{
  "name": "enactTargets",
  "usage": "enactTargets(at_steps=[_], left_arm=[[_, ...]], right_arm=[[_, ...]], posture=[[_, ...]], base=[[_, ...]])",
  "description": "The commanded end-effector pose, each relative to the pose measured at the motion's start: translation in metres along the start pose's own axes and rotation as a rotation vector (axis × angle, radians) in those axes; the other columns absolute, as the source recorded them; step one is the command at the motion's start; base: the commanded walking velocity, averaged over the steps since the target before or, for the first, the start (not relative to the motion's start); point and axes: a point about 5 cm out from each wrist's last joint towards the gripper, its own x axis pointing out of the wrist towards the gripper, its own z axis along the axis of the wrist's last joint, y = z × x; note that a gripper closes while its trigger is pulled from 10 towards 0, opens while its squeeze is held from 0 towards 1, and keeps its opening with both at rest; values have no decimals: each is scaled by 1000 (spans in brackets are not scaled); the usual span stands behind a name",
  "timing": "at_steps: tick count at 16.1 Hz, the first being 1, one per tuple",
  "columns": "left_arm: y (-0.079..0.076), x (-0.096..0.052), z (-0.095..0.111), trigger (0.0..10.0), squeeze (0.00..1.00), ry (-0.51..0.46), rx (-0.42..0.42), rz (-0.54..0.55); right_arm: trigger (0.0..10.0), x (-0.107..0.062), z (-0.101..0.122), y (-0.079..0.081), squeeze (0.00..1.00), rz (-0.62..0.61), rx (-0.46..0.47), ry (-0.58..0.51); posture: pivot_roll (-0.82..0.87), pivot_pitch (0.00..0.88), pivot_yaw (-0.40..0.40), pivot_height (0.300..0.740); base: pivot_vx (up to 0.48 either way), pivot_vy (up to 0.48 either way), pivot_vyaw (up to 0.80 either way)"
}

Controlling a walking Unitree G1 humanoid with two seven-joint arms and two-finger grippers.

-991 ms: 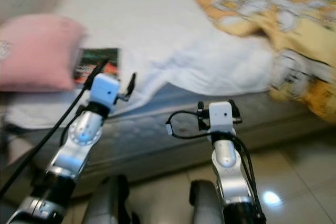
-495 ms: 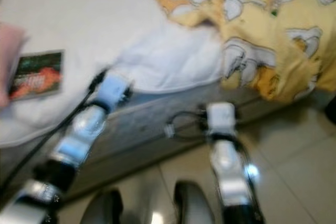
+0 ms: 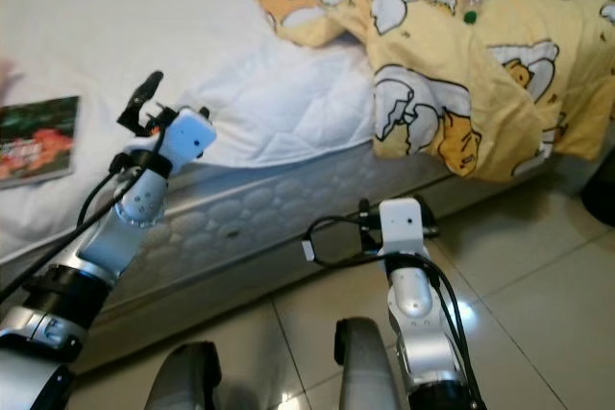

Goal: Clean up the room

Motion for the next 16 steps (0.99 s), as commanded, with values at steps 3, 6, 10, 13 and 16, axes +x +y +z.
enactTargets(at_steps=[3, 6, 10, 13, 16], left_arm=[[-12, -5, -20, 10000, 0, 56, -21, -154], [-19, -6, -26, 10000, 0, 77, 45, -268], [-26, -4, -39, 10000, 0, 165, 132, -327], [-25, -1, -42, 10000, 0, 180, 174, -333], [-25, 4, -44, 10000, 0, 201, 201, -295]], right_arm=[[10000, 1, 5, 3, 0, 18, 8, -16], [10000, -3, 6, 4, 0, 44, 29, -16], [10000, -10, 2, 5, 0, 57, 28, -4], [10000, -12, 1, 3, 0, 57, 22, 3], [10000, -11, 2, 2, 0, 63, 15, 3]], posture=[[-200, 41, 72, 605], [-202, 63, 70, 605], [-218, 74, 73, 605], [-225, 66, 72, 605], [-221, 59, 63, 605]], base=[[0, 0, 0], [0, 0, 0], [0, 0, 0], [0, 0, 0], [0, 0, 0]])
